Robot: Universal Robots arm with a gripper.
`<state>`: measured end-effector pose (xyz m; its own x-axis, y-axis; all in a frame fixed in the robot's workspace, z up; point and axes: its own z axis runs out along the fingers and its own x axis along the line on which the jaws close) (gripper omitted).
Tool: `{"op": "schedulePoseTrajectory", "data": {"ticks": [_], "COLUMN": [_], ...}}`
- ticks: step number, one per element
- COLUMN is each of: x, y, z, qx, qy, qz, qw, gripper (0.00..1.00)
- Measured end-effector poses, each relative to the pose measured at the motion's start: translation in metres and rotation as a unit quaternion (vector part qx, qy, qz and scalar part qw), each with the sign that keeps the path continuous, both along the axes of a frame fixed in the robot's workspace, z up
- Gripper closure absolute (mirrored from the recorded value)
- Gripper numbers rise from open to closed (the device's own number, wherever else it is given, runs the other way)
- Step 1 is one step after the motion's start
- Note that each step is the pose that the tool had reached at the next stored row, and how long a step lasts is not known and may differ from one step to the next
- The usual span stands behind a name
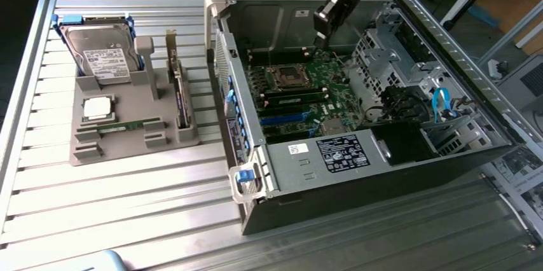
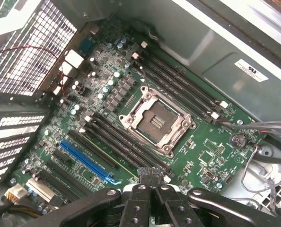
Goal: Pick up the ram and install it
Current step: 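Press down the ram until it locks into place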
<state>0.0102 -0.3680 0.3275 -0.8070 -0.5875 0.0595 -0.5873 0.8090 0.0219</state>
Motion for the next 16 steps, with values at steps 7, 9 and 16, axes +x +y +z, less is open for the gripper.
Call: {"op": "schedulePoseTrajectory", "data": {"ticks": [7,9,16], "x": [-0.0003,-0.0004,-0.0006], "y": [0.0000,0.0000,0.0000], "z": [-0.0001,-0.0001,-0.0002], "qx": [0.0000,0.0000,0.0000], "qy": [0.0000,0.0000,0.0000], "qz": [-0.032,-0.041,-0.071], "qw": [0.9995,0.9991,0.9975], "gripper": [0.89,0.89,0.89]}}
